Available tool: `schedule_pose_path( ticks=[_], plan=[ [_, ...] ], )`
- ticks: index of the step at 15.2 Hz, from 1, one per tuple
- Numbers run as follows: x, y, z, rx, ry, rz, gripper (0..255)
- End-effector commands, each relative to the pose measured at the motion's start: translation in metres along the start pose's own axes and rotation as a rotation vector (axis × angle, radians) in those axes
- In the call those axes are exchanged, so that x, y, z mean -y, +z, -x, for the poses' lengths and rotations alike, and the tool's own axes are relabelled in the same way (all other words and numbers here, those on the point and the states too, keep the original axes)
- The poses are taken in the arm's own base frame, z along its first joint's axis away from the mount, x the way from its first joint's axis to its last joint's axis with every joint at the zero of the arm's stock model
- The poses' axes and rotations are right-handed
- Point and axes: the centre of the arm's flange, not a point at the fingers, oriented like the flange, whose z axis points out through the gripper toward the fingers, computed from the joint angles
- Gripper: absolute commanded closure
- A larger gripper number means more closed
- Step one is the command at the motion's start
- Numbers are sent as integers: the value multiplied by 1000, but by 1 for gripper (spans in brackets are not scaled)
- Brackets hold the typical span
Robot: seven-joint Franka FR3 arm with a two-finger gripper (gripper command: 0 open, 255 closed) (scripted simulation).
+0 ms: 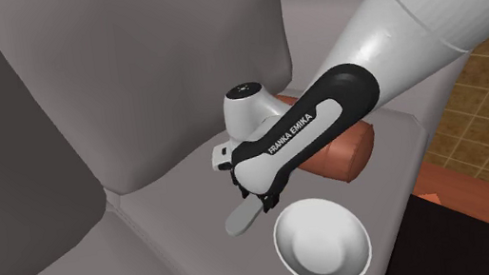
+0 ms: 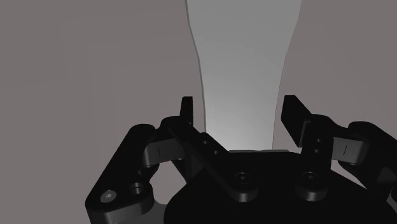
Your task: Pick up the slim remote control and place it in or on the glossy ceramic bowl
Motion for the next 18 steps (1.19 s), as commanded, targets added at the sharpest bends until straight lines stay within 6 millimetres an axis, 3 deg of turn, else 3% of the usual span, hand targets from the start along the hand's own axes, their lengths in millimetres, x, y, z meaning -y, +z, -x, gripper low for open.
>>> schedule_pose_path(
  ticks=[1,5,18],
  plan=[
    [0,0,0,0,0,0,255],
    [0,0,0,0,0,0,255],
    [0,-69,1,0,0,0,255]
  ],
)
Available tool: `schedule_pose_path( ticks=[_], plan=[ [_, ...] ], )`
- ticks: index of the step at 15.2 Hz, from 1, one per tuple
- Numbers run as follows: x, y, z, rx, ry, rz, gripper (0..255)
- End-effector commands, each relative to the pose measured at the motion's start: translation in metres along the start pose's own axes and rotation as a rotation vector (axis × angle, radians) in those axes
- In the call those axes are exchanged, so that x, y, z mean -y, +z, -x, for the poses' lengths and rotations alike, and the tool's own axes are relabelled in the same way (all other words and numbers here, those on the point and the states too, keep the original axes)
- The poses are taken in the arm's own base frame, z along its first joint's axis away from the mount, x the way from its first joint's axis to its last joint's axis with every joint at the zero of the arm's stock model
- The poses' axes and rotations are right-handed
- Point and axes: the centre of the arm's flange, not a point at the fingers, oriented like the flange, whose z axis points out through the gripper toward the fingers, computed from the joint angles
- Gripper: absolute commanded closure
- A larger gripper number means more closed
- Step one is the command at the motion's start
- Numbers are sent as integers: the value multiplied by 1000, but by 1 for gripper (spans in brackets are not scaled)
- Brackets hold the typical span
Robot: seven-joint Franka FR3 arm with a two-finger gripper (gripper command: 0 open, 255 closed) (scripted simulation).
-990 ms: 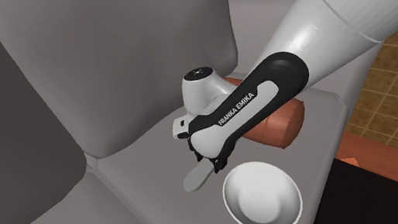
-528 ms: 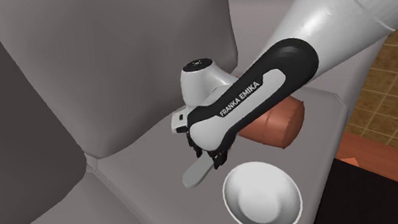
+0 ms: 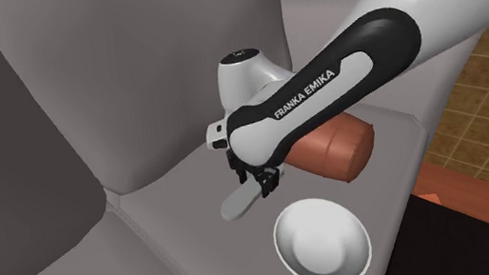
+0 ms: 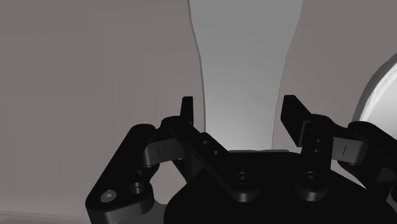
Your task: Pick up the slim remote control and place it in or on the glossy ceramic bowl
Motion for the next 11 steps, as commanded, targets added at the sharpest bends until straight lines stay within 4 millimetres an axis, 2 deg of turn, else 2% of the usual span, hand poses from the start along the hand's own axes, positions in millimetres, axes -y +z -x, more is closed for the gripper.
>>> schedule_pose_path(
  ticks=[1,11],
  plan=[
    [0,-10,1,0,0,0,255],
    [0,-63,1,0,0,0,255]
  ],
)
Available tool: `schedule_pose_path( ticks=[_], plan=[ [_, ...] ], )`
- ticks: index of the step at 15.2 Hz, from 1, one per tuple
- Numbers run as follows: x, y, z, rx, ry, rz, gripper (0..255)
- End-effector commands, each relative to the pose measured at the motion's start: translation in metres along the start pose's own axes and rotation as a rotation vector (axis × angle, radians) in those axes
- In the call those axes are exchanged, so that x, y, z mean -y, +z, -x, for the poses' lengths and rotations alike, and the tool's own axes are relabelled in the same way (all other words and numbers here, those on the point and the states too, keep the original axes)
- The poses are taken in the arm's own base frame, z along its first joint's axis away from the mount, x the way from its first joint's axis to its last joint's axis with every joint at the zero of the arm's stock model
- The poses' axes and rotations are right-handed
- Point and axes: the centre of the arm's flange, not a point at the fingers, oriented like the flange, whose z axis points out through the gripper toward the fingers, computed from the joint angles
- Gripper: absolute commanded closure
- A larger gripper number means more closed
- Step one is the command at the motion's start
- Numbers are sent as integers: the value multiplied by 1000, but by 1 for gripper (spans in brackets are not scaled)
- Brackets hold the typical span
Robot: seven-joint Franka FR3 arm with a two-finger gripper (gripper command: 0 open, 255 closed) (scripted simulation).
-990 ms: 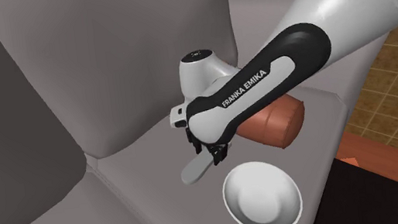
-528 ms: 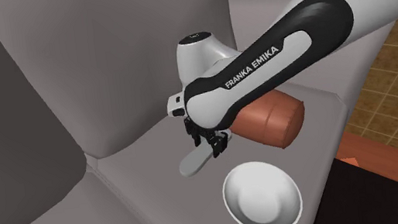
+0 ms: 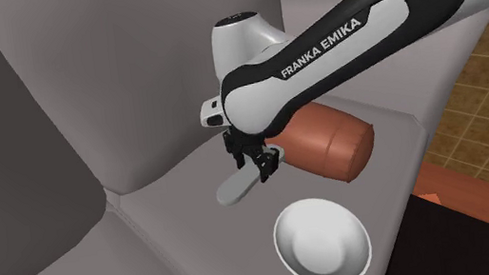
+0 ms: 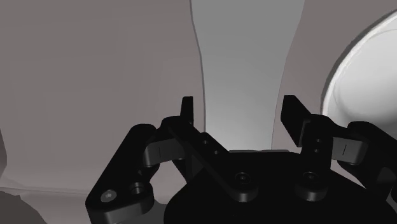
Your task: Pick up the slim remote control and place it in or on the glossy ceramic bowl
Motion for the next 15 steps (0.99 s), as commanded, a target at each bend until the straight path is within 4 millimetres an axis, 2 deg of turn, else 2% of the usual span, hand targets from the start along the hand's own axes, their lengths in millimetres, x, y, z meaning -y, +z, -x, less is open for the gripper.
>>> schedule_pose_path(
  ticks=[1,4,15],
  plan=[
    [1,-12,1,0,0,0,255],
    [1,-23,1,0,0,0,255],
    [145,-28,-11,0,0,0,255]
  ],
)
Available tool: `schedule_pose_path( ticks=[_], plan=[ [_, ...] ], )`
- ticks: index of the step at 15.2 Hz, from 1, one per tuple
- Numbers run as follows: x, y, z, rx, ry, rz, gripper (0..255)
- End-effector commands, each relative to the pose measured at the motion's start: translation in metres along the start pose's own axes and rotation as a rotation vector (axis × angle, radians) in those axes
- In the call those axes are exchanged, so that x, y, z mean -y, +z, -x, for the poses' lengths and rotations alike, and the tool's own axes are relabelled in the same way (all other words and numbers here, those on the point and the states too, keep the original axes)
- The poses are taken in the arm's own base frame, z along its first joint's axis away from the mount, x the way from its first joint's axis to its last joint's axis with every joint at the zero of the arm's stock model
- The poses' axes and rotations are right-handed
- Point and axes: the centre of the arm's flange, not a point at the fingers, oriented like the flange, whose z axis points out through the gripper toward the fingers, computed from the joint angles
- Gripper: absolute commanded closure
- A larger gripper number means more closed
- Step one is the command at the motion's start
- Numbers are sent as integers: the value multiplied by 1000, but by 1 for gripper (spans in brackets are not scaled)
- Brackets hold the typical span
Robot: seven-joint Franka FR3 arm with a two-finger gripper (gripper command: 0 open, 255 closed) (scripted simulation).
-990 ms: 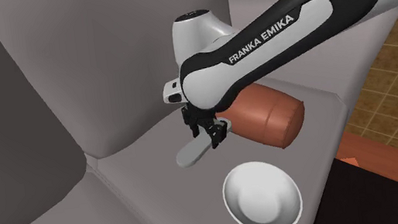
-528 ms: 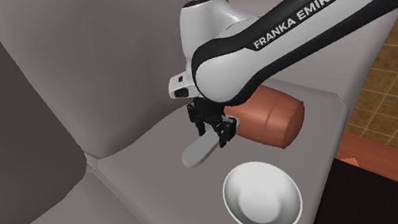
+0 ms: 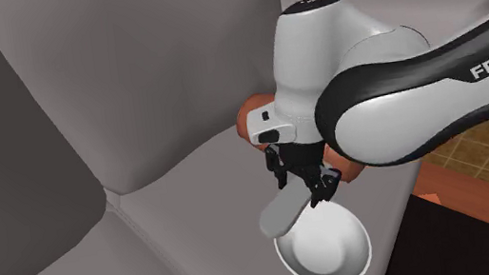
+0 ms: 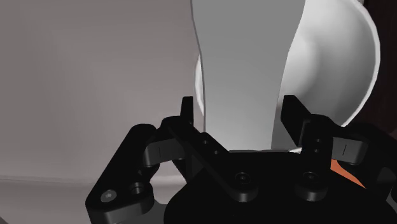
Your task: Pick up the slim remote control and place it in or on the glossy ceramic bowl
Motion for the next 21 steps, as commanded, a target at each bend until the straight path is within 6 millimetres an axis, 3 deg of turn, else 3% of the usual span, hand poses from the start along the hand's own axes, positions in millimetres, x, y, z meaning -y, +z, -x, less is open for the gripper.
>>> schedule_pose_path(
  ticks=[1,3,17,21],
  plan=[
    [28,-1,-3,0,0,0,255],
    [63,-3,-6,0,0,0,255],
    [64,71,-7,0,0,0,255],
    [64,73,-7,0,0,0,255]
  ],
)
